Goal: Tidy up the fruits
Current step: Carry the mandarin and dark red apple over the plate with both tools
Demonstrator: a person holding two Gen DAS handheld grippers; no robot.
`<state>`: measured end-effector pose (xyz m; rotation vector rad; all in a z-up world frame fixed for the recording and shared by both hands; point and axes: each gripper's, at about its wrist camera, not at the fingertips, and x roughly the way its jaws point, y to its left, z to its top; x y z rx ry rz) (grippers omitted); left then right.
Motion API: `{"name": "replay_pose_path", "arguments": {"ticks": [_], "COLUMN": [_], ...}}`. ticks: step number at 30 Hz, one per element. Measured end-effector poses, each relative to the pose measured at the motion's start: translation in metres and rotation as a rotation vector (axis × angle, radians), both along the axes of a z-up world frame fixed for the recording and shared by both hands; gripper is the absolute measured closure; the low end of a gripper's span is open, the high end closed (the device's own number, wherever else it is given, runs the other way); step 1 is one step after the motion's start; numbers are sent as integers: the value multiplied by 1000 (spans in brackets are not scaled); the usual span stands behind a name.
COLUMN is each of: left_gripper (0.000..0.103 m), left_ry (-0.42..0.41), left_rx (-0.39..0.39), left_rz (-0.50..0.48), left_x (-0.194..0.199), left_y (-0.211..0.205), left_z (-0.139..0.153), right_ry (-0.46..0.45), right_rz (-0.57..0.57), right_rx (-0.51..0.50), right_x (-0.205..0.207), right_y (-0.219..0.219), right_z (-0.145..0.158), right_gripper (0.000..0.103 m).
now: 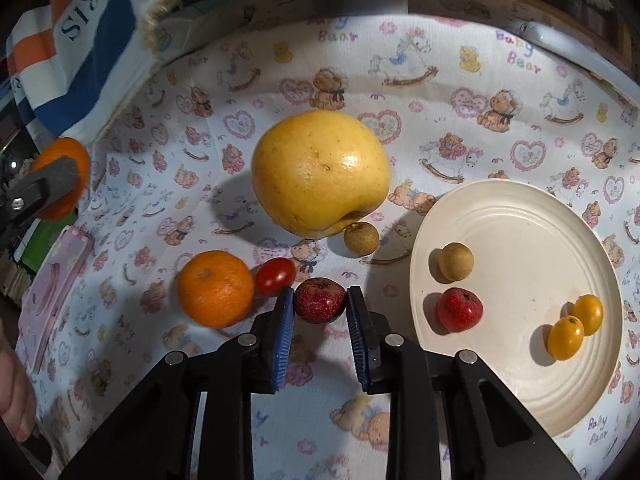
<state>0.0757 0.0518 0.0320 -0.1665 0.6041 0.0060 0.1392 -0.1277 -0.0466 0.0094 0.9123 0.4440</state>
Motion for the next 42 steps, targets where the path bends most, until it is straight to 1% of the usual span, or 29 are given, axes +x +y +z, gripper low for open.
{"name": "replay_pose_path", "arguments": {"ticks": [3, 5, 9, 12, 16, 22, 25, 27, 29, 31, 33, 37, 39, 42], "left_gripper": [54, 54, 54, 54, 54, 54, 54, 54, 54, 54, 54, 54, 54, 54], "left_ry": [-13, -16, -34, -63, -101, -169, -188, -190, -173, -150, -124, -108, -107, -56], "left_rx": [10, 23, 20, 29, 13, 60, 69, 97, 123, 124, 128, 160, 174, 157], "left_rz": [-11, -37, -80, -94, -108, -112, -139, -143, -156, -175, -202, -249, -273, -323], "left_x": [-4, -8, -17, -26, -38, -49, -50, -49, -47, -45, -43, -47, -49, -42], "left_y": [-4, -11, -23, -29, -31, -42, -49, -56, -65, -72, -81, -100, -110, -125], "left_z": [3, 4, 10, 16, 25, 30, 26, 21, 15, 9, 4, -1, -2, -4], "right_ry": [-43, -81, -154, -196, -245, -350, -399, -431, -425, -417, -413, -332, -311, -282], "right_rz": [14, 23, 18, -1, -33, -72, -90, -122, -143, -134, -170, -209, -231, -268], "right_rx": [9, 9, 33, 53, 91, 111, 108, 111, 99, 86, 66, 117, 107, 91], "right_x": [-16, -28, -50, -62, -72, -88, -92, -93, -92, -90, -87, -75, -70, -61], "right_y": [-8, -16, -39, -57, -83, -113, -124, -131, -135, -138, -143, -161, -168, -176], "right_z": [12, 21, 37, 44, 53, 66, 69, 66, 62, 60, 60, 56, 53, 47], "right_gripper": [75, 75, 75, 75, 75, 75, 75, 75, 75, 76, 75, 76, 76, 76]}}
